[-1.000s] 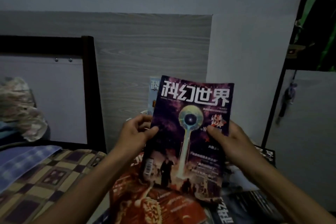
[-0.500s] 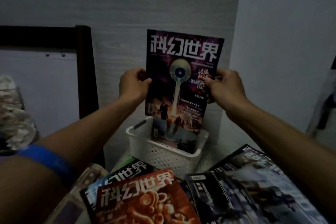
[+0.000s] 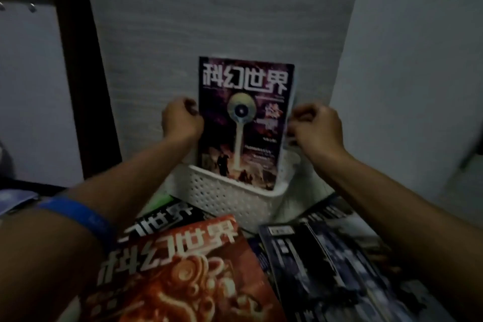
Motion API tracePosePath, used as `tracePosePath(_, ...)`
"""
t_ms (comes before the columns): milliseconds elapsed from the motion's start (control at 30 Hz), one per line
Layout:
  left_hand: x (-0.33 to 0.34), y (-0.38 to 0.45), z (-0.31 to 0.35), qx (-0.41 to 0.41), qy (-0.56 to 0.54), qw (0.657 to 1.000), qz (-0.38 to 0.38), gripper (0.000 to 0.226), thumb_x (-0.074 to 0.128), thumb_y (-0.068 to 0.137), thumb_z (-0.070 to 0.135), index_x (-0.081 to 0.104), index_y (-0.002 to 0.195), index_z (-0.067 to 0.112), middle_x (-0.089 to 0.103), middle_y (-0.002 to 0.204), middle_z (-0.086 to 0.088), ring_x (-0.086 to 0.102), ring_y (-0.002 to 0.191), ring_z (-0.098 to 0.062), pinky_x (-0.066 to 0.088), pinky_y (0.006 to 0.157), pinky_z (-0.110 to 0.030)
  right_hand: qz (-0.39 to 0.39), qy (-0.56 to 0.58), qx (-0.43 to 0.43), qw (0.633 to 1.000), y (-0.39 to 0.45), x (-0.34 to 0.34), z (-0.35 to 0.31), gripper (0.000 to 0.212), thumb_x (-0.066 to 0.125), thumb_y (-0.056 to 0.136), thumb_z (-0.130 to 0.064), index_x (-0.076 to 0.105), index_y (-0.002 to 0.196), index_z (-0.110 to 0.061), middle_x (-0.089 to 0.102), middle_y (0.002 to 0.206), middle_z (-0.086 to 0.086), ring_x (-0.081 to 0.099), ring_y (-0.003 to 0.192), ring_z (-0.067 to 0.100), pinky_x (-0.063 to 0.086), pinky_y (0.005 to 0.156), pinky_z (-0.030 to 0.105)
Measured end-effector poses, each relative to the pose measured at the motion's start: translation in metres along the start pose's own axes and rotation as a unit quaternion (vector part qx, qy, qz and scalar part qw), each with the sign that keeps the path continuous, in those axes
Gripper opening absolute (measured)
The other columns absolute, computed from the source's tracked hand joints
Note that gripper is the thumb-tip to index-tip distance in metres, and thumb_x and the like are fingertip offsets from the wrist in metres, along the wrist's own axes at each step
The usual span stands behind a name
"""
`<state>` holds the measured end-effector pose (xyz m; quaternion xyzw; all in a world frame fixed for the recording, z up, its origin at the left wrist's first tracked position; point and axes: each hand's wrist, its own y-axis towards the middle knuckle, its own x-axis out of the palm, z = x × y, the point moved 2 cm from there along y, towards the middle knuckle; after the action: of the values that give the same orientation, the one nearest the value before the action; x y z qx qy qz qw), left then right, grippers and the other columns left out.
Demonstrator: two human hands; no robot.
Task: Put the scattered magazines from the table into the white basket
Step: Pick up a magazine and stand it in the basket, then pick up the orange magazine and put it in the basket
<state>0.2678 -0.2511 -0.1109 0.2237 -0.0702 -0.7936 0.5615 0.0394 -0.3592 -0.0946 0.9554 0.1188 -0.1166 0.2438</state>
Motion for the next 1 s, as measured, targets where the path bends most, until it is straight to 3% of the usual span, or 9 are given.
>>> tracePosePath(133,-0.017,-0.018,0.014,-0.021,-0.047,0.998,-0.040,0.038,0.074,0.076,0.011,0.063,0.111,0.022,0.065,0.108,-0.002,0.065,0.095,-0.025,0.061,0.076,-0.047,0.030,0.034,0.010,0.999,-0.023,-0.048,-0.011,0.020,0.062,0.086,-0.002,0.056,0.094,-0.018,0.066,0.100,0.006,0.070,0.075,0.025,0.063,0.063,0.041)
tracePosePath(233,-0.049,-0.063,0.020,0.022,-0.050,0.996,-0.070,0.030,0.075,0.075,0.013,0.066,0.102,0.022,0.065,0.099,0.000,0.066,0.091,-0.020,0.060,0.076,-0.036,-0.077,0.017,0.023,0.997,-0.076,-0.081,-0.016,0.014,0.060,0.089,-0.001,0.061,0.087,-0.015,0.072,0.082,0.012,0.069,0.055,0.028,0.058,0.051,0.040)
tracePosePath(367,-0.115,-0.128,0.007,-0.023,-0.067,0.997,-0.011,0.018,0.070,0.081,0.012,0.064,0.076,0.028,0.063,0.076,0.009,0.055,0.065,-0.004,0.041,0.045,-0.012,-0.234,-0.112,-0.050,0.964,-0.157,-0.093,-0.026,0.014,0.066,0.086,-0.009,0.067,0.080,-0.021,0.071,0.065,0.003,0.065,0.050,0.014,0.049,0.048,0.029)
tracePosePath(500,-0.174,-0.188,-0.018,-0.033,0.163,0.975,-0.149,0.008,0.073,0.080,0.024,0.066,0.080,0.020,0.067,0.080,-0.001,0.063,0.073,-0.016,0.048,0.061,-0.026,-0.347,-0.321,-0.122,0.873,-0.213,-0.084,-0.035,0.017,0.065,0.083,-0.039,0.061,0.075,-0.025,0.064,0.071,-0.007,0.061,0.065,0.011,0.047,0.058,0.031)
tracePosePath(600,-0.192,-0.228,-0.034,-0.014,0.234,0.947,-0.220,0.031,0.077,0.074,0.033,0.060,0.098,0.023,0.065,0.090,0.003,0.063,0.079,-0.013,0.048,0.064,-0.026,-0.357,-0.401,-0.115,0.836,-0.236,-0.076,-0.039,0.027,0.060,0.081,-0.049,0.061,0.083,-0.022,0.066,0.082,0.001,0.063,0.074,0.019,0.046,0.058,0.030)
tracePosePath(700,-0.201,-0.248,-0.037,-0.138,0.010,0.975,-0.171,0.050,0.082,0.069,0.015,0.058,0.112,0.025,0.071,0.099,-0.003,0.069,0.082,-0.019,0.057,0.063,-0.031,-0.359,-0.378,-0.076,0.850,-0.249,-0.076,-0.045,0.028,0.066,0.078,-0.045,0.064,0.083,-0.017,0.065,0.079,0.001,0.063,0.071,0.017,0.047,0.058,0.028)
tracePosePath(800,-0.210,-0.253,-0.036,-0.299,-0.175,0.921,-0.176,0.052,0.077,0.074,0.003,0.060,0.122,0.010,0.074,0.101,-0.018,0.074,0.074,-0.028,0.057,0.054,-0.031,-0.373,-0.319,-0.018,0.871,-0.259,-0.084,-0.049,0.023,0.071,0.077,-0.038,0.063,0.083,-0.017,0.065,0.079,-0.001,0.062,0.068,0.009,0.046,0.054,0.026)
tracePosePath(900,-0.211,-0.272,-0.023,-0.273,-0.155,0.899,-0.306,0.030,0.064,0.089,0.010,0.064,0.118,0.012,0.077,0.098,-0.013,0.075,0.087,-0.028,0.058,0.078,-0.042,-0.360,-0.290,0.019,0.887,-0.268,-0.091,-0.047,0.025,0.073,0.076,-0.036,0.064,0.086,-0.015,0.069,0.084,0.002,0.066,0.075,0.014,0.051,0.063,0.032)
tracePosePath(1001,-0.211,-0.282,-0.001,-0.174,-0.229,0.905,-0.313,0.027,0.060,0.094,0.017,0.065,0.120,0.021,0.076,0.107,-0.010,0.073,0.097,-0.030,0.058,0.076,-0.042,-0.277,-0.190,0.043,0.941,-0.272,-0.096,-0.053,0.024,0.074,0.079,-0.039,0.063,0.093,-0.022,0.069,0.084,-0.005,0.068,0.073,0.011,0.049,0.057,0.030)
